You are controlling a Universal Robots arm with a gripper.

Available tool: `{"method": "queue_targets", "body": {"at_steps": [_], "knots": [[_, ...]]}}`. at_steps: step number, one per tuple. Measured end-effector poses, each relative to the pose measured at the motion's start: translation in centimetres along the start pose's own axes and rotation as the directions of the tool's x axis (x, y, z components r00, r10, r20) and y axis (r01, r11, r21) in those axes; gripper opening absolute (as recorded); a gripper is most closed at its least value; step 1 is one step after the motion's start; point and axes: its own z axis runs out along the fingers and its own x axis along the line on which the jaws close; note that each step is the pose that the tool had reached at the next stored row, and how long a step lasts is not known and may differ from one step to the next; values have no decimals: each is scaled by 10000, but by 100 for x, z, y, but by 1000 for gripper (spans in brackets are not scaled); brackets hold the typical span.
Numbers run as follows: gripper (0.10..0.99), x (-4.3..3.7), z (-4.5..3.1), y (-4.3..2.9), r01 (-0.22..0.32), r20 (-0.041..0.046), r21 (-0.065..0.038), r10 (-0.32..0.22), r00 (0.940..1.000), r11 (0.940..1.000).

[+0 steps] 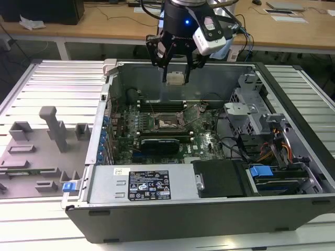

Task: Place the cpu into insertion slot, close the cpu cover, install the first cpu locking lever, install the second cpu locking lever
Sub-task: 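Place the cpu into insertion slot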

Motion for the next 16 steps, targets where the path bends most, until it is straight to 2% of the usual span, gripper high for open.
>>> {"method": "queue_targets", "body": {"at_steps": [3,4,6,9,12,14,16], "knots": [[541,-1,123,-8,-1,1,66,1,10000,10000],[541,-1,144,-10,-25,4,79,25,10000,10000],[541,-1,156,-11,-314,30,74,314,9995,9995],[541,-1,168,-12,-964,86,59,964,9953,9953],[541,-1,176,-13,-1638,145,37,1637,9864,9865],[541,-2,184,-13,-2227,196,15,2226,9747,9749],[541,-2,187,-14,-2554,224,1,2553,9666,9668]]}}
